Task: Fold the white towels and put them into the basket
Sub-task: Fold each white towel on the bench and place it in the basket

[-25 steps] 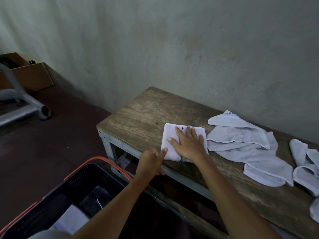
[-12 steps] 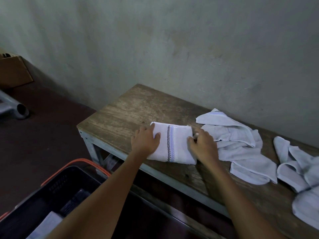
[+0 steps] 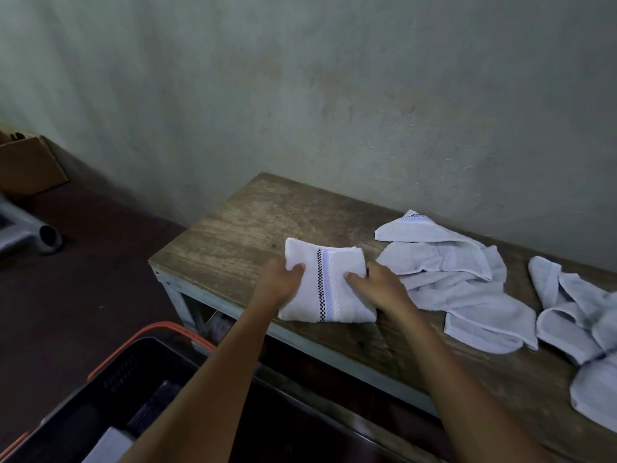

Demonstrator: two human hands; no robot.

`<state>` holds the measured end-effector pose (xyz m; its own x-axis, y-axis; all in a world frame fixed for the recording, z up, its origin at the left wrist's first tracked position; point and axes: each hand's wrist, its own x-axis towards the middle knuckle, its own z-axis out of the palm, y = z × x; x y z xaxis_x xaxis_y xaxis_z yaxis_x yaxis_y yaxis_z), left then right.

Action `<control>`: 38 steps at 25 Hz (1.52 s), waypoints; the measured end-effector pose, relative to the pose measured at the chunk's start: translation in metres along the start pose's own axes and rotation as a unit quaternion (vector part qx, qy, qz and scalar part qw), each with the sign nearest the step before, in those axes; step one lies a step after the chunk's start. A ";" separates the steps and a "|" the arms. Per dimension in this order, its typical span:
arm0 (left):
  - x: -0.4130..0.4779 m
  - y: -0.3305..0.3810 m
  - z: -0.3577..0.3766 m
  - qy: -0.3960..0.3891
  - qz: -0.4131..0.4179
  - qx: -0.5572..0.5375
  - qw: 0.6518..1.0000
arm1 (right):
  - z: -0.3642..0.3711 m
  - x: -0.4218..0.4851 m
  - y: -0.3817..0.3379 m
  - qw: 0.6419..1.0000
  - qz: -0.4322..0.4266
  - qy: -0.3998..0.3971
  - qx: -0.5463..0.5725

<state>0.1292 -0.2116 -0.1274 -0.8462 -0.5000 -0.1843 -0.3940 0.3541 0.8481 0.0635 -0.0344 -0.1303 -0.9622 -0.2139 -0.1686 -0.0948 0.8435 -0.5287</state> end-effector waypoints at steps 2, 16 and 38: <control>-0.007 0.001 0.002 0.035 0.010 -0.051 0.998 | 0.001 0.000 -0.004 1.000 0.016 -0.008 -0.013; -0.011 -0.004 -0.007 0.036 -0.022 -0.209 0.977 | -0.004 -0.001 -0.030 0.978 0.131 -0.089 0.139; -0.229 0.007 -0.153 0.249 0.128 -0.286 0.916 | -0.037 -0.232 -0.148 0.902 -0.153 0.105 0.390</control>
<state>0.3754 -0.2153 -0.0035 -0.5592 -0.8077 0.1869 0.1679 0.1104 0.9796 0.2909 -0.0917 0.0181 -0.9561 -0.2111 0.2031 -0.2351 0.1391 -0.9620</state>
